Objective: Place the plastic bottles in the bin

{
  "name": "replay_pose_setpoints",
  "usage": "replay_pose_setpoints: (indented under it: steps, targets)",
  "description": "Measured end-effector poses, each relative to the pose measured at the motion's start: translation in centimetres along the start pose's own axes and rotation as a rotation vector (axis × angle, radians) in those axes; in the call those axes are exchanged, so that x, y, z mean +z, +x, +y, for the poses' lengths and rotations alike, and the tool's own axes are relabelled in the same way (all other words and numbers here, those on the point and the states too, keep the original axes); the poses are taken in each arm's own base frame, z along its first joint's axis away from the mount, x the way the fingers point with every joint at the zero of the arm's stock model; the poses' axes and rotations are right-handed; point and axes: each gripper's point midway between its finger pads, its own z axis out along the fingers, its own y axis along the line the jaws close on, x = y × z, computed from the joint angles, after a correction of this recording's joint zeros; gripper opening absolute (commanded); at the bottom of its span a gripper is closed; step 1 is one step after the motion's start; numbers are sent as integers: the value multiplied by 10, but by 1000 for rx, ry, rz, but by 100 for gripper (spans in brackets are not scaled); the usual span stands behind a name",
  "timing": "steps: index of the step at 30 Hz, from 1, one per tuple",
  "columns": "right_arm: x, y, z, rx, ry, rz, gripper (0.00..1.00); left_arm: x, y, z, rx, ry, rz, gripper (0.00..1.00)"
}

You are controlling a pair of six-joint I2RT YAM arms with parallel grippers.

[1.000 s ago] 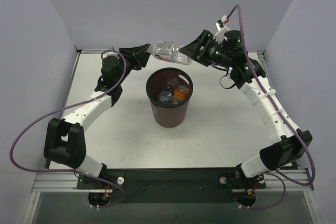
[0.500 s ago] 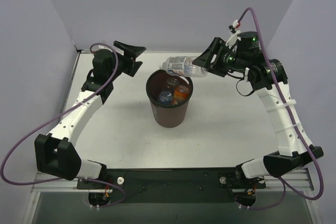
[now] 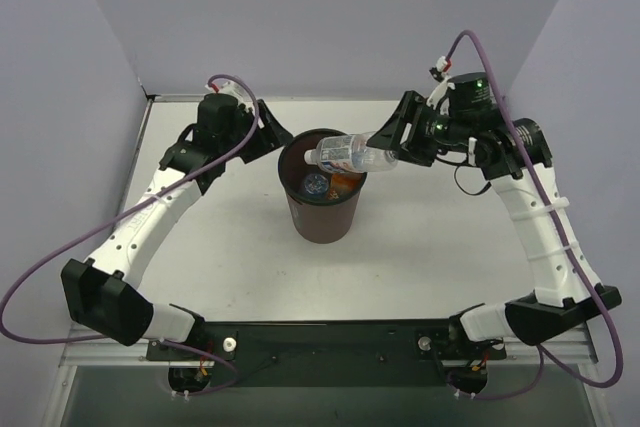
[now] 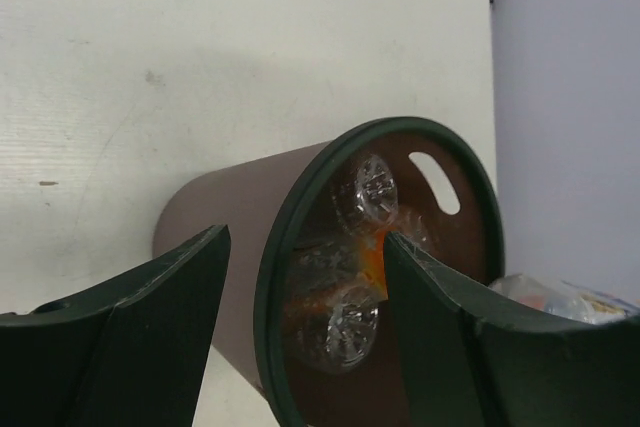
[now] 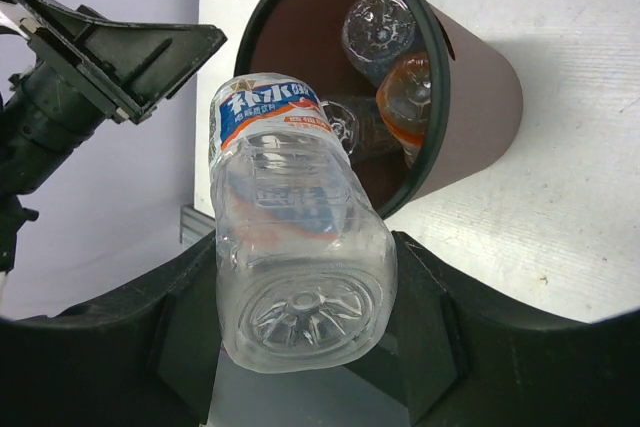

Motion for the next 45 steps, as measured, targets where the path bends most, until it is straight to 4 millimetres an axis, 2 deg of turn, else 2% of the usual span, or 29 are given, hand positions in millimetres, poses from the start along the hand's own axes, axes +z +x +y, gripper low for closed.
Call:
replay_pose_setpoints:
  steps: [3, 7, 8, 10, 11, 18, 22, 25, 36, 40, 42, 45]
  targets:
    - [18, 2, 3, -9, 23, 40, 12, 2, 11, 5, 78, -19, 30, 68]
    - [45, 0, 11, -40, 66, 60, 11, 11, 22, 13, 143, -48, 63, 57]
    - [50, 0, 12, -53, 82, 58, 11, 13, 23, 16, 157, -56, 69, 48]
    - [59, 1, 16, -84, 110, 55, 11, 17, 27, 21, 175, -74, 81, 42]
    - [62, 1, 19, -106, 123, 52, 11, 18, 29, 23, 189, -78, 85, 33]
    - [72, -3, 39, -297, 187, -9, 12, 20, 35, 22, 255, -78, 97, 3]
    - [75, -5, 51, -425, 218, -36, 11, 21, 37, 19, 276, -72, 94, 0]
    - [81, -1, 50, -512, 246, -15, 8, 22, 39, 15, 297, -64, 91, 0]
    - [92, 22, 16, -665, 353, 149, 8, 23, 47, 2, 364, -34, 86, 0]
    - [107, 25, 8, -700, 375, 172, 6, 23, 52, -10, 396, 0, 83, 0]
    - [122, 31, -1, -713, 387, 185, 6, 23, 54, -13, 403, 11, 83, 0]
    - [149, 52, -24, -714, 395, 221, 34, 23, 55, -15, 404, 14, 83, 0]
